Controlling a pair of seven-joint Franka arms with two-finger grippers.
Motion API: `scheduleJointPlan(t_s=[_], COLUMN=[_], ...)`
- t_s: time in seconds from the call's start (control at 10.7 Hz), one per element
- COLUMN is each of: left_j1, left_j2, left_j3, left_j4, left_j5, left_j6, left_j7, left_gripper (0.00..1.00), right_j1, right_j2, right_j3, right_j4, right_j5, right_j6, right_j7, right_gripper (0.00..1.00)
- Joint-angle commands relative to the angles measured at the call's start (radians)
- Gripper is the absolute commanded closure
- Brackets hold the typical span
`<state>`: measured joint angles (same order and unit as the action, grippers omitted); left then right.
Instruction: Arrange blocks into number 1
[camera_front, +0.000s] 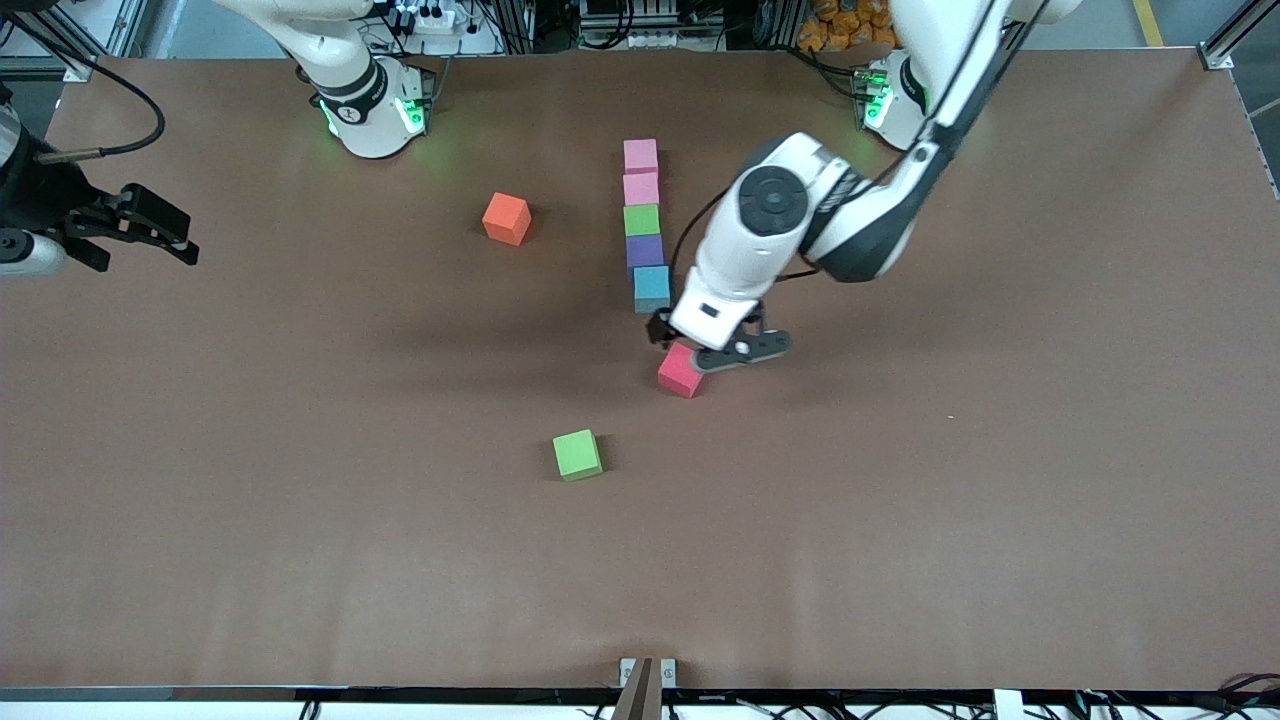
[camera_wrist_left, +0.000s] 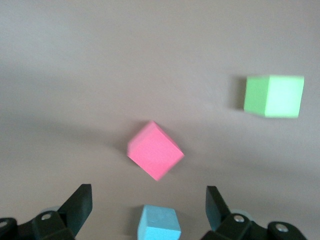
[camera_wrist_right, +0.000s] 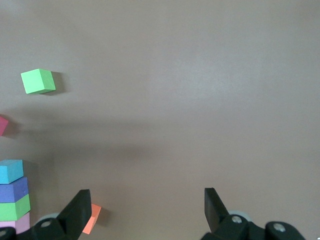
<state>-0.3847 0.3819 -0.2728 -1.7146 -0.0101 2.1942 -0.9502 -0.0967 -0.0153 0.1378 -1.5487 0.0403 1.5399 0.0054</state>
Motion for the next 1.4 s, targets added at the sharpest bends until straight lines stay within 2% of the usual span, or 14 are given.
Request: scheduleJointPlan(t_s=[0.0,0.19,0.28,0.37,0.47,0.56,0.75,1.03,1.31], left_j1=[0.126,0.235,0.259,0.251,0.257,0.256,0.251,0.254,0.26], left_j2=[-0.11,-0.194,-0.242,-0.286,-0.314,-0.322,-0.319,-0.34,-0.356], left_j3=[-0.016,-0.006,0.032,0.102,0.133,0.185,0.24,0.334,0.368], left_j4=[-0.031,-0.028,-0.028,-0.022,0.004,0.063,0.174,0.181,0.181], left_j5=[0.025,0.024,0.022,0.012,0.01,0.01,0.021,0.018,0.012], left_j6=[-0.097,-0.16,-0.204,-0.255,-0.327,-0.418,-0.562,-0.593,-0.608], left_j7=[0.138,0.371,0.472,0.584,0.65,0.672,0.694,0.798,0.804], left_gripper=[0.0,0.0,0.0,0.0,0.0,0.0,0.0,0.0,0.0], right_j1=[-0.006,-0.001,-0.003,-0.006,-0.008,-0.008,-0.009,-0.018,-0.018], right_j2=[0.001,0.001,0.001,0.003,0.003,0.005,0.006,0.006,0.006], right_j3=[0.009,0.016,0.016,0.016,0.016,0.014,0.014,0.009,0.011], right_j4=[0.013,0.015,0.013,0.013,0.013,0.015,0.016,0.015,0.015], right_j5=[-0.025,-0.062,-0.06,-0.057,-0.051,-0.051,-0.051,-0.05,-0.05], right_j6=[-0.003,-0.004,-0.004,-0.004,-0.004,-0.003,-0.003,-0.004,-0.009], right_j7=[0.065,0.093,0.091,0.081,0.079,0.077,0.064,0.007,0.01], right_gripper=[0.0,0.0,0.0,0.0,0.0,0.0,0.0,0.0,0.0])
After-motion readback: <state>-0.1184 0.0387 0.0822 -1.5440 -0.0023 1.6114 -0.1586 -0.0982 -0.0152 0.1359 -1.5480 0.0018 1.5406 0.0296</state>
